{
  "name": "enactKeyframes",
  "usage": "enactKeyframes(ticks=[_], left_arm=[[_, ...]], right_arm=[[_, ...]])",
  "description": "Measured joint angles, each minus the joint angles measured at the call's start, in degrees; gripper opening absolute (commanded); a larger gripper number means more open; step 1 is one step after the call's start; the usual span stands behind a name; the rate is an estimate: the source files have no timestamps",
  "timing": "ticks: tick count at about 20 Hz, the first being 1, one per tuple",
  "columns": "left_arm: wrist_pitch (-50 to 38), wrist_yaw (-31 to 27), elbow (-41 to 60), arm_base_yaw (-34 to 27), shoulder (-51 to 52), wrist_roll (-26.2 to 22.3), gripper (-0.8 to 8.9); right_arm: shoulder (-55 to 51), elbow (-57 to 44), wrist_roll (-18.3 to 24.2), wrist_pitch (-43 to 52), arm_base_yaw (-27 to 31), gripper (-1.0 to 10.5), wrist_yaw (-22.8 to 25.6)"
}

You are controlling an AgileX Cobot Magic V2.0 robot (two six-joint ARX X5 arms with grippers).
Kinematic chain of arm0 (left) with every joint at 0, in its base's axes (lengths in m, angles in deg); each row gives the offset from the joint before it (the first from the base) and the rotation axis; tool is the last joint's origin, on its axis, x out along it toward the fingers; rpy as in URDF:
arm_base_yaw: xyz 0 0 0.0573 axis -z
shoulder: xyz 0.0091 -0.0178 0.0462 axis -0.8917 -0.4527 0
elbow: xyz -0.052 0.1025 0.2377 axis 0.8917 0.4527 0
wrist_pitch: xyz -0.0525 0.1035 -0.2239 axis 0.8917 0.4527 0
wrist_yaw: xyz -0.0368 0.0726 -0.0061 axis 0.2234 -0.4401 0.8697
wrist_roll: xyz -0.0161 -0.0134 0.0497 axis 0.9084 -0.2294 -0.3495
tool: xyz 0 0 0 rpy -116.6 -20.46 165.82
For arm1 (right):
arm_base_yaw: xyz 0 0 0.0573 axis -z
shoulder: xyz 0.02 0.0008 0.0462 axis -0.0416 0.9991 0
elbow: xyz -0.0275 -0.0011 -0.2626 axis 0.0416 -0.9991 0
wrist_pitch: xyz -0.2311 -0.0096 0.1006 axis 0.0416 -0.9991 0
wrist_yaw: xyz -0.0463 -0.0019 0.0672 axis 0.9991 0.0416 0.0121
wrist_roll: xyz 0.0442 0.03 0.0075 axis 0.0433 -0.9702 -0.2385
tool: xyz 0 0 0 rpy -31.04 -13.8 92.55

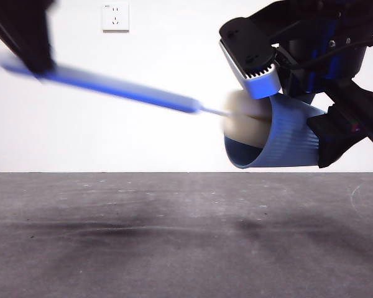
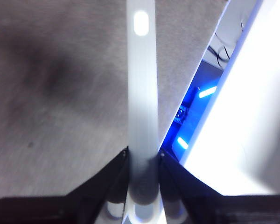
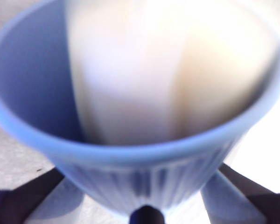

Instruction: Pick up the cup brush,pick up the cup,insert the brush into the cup,clean the cup,put the cup brush back,put the cup back to the fixed position on the table

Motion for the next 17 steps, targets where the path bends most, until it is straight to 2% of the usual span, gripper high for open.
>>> enactKeyframes(ticks=[3, 7, 9, 11, 14, 17], left_arm=[[8.09, -3.04, 0.00, -3.10, 8.61, 0.66, -0.08], [9.66, -4.39, -0.13, -5.86, 18.80, 3.67, -0.08], [9.46, -4.74, -0.07, -6.32, 22.53, 6.64, -0.08], [8.72, -8.76, 3.52, -6.67, 26.03, 11.72, -0.08], [-6.54, -9.92, 14.51, -6.75, 25.92, 21.73, -0.08], [-28.15, -9.33, 24.30, -6.93, 21.40, 33.09, -0.08]], right_arm=[[-0.07, 0.00, -2.34, 0.48, 1.25, -0.2, -0.04], [-1.66, 0.00, -7.10, 1.86, 2.82, -0.2, -0.04], [-3.52, 0.00, -11.91, 3.76, 3.56, -0.2, -0.37], [-7.50, 0.00, -20.33, 5.51, 4.42, -0.2, -3.13], [-13.64, 0.00, -33.75, 9.29, 4.92, -0.2, -8.50], [-19.47, 0.00, -46.60, 12.20, 5.25, -0.2, -15.56]])
